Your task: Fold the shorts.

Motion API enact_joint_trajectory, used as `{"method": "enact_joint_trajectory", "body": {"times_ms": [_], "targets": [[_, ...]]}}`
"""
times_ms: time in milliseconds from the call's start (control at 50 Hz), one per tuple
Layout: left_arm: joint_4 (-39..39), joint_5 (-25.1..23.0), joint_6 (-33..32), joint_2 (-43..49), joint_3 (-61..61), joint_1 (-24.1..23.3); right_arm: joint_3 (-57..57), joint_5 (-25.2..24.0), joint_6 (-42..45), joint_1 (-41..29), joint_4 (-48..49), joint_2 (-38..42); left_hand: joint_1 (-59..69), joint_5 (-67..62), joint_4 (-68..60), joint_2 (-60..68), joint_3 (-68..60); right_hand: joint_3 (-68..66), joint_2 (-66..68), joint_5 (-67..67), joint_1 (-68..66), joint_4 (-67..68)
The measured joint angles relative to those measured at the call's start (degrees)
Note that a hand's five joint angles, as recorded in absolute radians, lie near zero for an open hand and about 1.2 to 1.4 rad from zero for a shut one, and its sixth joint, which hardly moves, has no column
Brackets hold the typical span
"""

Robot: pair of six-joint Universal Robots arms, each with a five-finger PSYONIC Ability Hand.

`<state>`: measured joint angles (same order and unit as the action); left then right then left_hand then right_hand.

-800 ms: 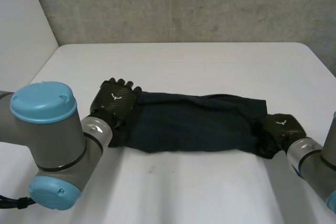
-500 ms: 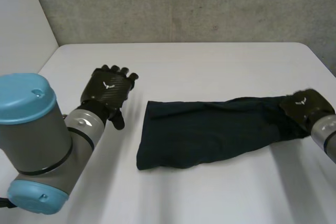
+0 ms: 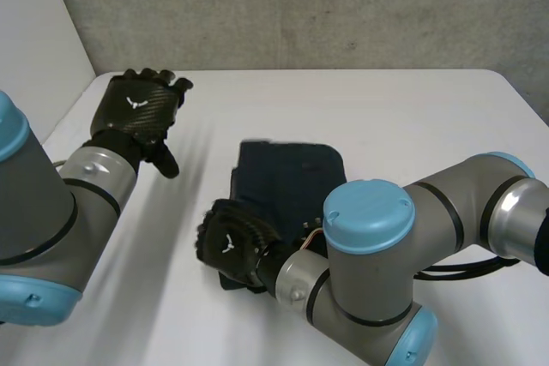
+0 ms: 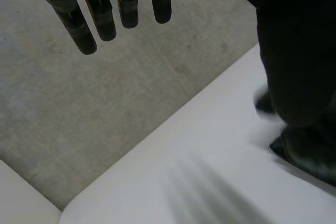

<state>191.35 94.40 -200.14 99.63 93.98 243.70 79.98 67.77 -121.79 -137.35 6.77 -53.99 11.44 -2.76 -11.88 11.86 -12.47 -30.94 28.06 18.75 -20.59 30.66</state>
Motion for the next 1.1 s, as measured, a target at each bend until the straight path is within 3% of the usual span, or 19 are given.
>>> {"method": "enact_joint_trajectory", "body": {"times_ms": [60,200,240,320,380,460,540,660,740,940,1100], "targets": [[0.15,-0.05,0.85,-0.01,-1.06,0.57,0.4,-0.25,-3.32,0.35,0.35,-2.2,0.0,0.0,0.0,0.0,0.0,17.03,-14.51,-13.88,8.75,-16.25],[0.14,-0.53,4.92,0.76,-5.34,0.9,2.02,2.94,-21.7,4.25,1.07,-11.13,0.0,0.0,0.0,0.01,0.0,18.68,-15.42,-15.08,8.91,-17.24],[0.01,-1.36,6.45,1.4,-6.76,0.66,2.54,5.83,-32.67,7.53,0.7,-14.65,0.0,0.0,0.0,0.0,0.0,18.68,-15.42,-15.08,8.92,-17.24],[-0.42,-5.57,9.5,4.15,-8.79,-1.0,2.66,10.13,-45.56,12.9,-3.04,-17.39,0.0,0.0,0.0,0.0,0.0,18.68,-15.42,-15.08,8.91,-17.24],[-1.08,-8.95,11.18,7.39,-9.84,-3.11,2.17,12.09,-49.17,15.67,-7.18,-16.97,0.0,0.0,0.0,0.0,0.0,18.68,-15.42,-15.08,8.92,-17.24],[-2.94,-11.41,12.37,13.23,-11.89,-6.4,0.63,13.18,-49.66,17.77,-11.15,-14.03,0.0,0.0,0.0,0.0,0.0,18.68,-15.42,-15.08,8.92,-17.24],[-6.85,-10.83,12.49,19.82,-15.13,-8.59,-1.57,13.25,-49.05,18.35,-12.73,-9.9,0.17,0.0,-0.05,0.0,0.0,18.68,-15.42,-15.08,8.92,-17.24],[-15.35,-5.69,11.85,27.08,-20.01,-9.51,-5.81,12.97,-48.0,17.95,-14.65,-2.23,0.18,0.0,-0.05,0.0,0.0,18.68,-15.42,-15.08,8.91,-17.24],[-21.82,0.19,10.64,29.72,-21.98,-9.37,-8.7,12.89,-46.8,17.58,-17.03,3.01,0.18,0.0,-0.05,0.0,0.0,18.68,-15.42,-15.08,8.93,-17.24],[-25.11,4.13,7.77,28.58,-19.23,-9.24,-10.4,13.3,-41.89,17.47,-19.89,4.91,0.17,0.0,-0.05,0.0,0.22,21.01,-16.8,-15.09,11.49,-17.24],[-24.29,3.56,7.75,19.58,-18.27,-9.76,-9.11,13.22,-42.07,17.93,-17.7,-3.55,0.0,0.0,0.0,-0.25,0.22,21.0,-16.8,-15.7,11.5,-17.24]]}}
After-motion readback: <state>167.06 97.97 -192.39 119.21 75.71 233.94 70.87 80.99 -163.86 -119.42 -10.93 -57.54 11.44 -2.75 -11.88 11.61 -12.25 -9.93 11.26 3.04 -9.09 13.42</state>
